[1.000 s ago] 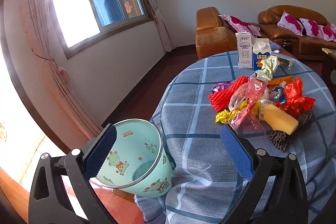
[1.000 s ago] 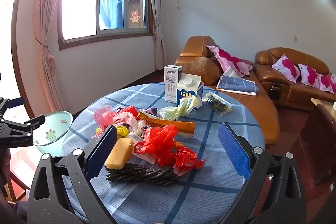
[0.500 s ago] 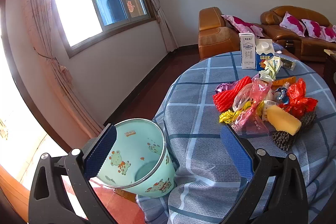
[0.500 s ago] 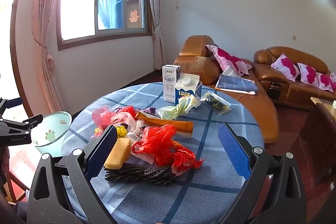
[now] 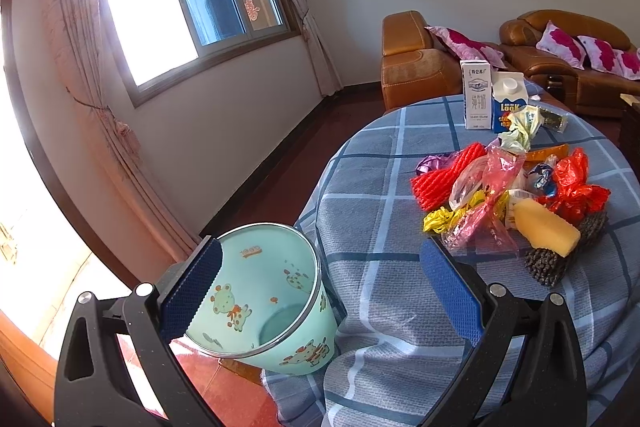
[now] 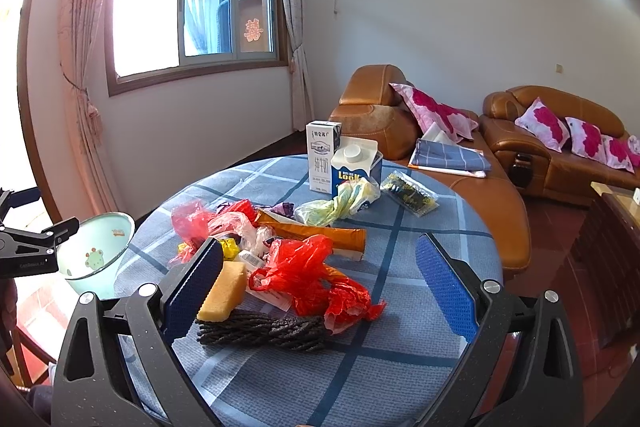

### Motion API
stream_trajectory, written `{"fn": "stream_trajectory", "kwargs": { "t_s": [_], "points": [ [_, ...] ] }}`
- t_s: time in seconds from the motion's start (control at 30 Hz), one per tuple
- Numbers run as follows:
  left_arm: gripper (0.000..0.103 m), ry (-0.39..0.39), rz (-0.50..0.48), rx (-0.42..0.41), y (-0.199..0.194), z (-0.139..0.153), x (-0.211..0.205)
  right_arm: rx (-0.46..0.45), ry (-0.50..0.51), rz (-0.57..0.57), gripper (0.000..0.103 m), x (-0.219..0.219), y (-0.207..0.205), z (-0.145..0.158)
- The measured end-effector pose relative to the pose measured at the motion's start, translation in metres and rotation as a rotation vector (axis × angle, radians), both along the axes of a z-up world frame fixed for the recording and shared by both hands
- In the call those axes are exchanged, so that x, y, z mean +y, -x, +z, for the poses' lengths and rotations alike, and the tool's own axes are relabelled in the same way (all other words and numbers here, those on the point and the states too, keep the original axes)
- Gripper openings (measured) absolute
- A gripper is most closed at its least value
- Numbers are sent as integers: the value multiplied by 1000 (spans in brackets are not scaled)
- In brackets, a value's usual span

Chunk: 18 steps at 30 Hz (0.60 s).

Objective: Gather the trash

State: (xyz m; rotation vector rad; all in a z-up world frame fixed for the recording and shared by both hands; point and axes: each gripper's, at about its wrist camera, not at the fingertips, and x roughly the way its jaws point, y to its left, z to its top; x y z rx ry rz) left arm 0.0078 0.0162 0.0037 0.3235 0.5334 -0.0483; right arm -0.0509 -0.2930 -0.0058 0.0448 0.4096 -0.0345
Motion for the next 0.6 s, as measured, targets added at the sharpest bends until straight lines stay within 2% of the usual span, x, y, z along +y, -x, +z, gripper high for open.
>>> {"fn": "stream_trajectory", "kwargs": {
  "t_s": [0.6],
  "points": [
    [97,-1,9,3,-6,-6,-1,3,0,0,95,-1,-1,-1]
  ]
}}
